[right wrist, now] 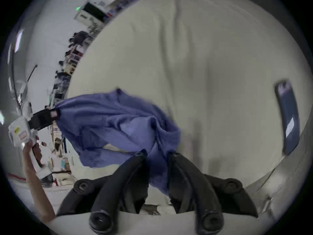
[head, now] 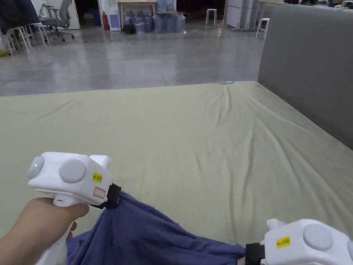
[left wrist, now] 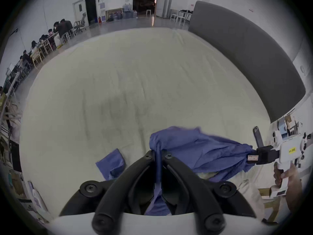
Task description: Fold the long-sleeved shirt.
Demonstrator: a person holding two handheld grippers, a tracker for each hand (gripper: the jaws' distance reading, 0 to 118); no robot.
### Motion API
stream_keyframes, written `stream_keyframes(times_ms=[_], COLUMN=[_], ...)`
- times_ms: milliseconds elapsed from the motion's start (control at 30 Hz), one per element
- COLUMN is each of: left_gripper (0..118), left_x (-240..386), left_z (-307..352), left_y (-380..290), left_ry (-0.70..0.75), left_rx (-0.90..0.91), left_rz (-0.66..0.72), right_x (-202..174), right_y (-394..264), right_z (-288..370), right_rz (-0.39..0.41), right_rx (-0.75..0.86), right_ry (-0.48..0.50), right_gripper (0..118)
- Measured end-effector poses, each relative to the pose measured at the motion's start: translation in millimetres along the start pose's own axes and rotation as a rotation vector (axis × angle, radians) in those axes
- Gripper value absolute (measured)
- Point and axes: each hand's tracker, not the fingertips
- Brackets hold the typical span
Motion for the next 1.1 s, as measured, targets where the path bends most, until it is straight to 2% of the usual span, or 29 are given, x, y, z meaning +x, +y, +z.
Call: stream_keyframes(times_ms=[100,300,500,667,833,967,1100], left_gripper=[0,0,0,0,0,0,0], left_x=[-7,-18,-26,-27,-31,-42,-52], left_z=[52,154,228,252,227,153,55], left_y=[32,106,178,221,226,193,130], left_ry=[0.008,0.060,0.102,0.139,0.158,0.143,0.131], left_rx=[0.109,0.325,0.466,0.546,0.569,0.410,0.214], left_rz=[0.014,0.044,0.068,0.099,0.121,0.142,0.189], right_x=[-44,-145,-237,-277,-274,-233,-169], right_y=[48,157,238,274,279,266,228], right_z=[51,143,229,260,232,155,47], right_rz=[0.214,0.479,0.602,0.607,0.615,0.596,0.575], right_rx=[0.094,0.347,0.563,0.614,0.607,0.458,0.296], right_ry=[-0.016,-0.163,-0.280,-0.318,-0.348,-0.357,-0.341], right_gripper=[13,13,13,13,13,13,13])
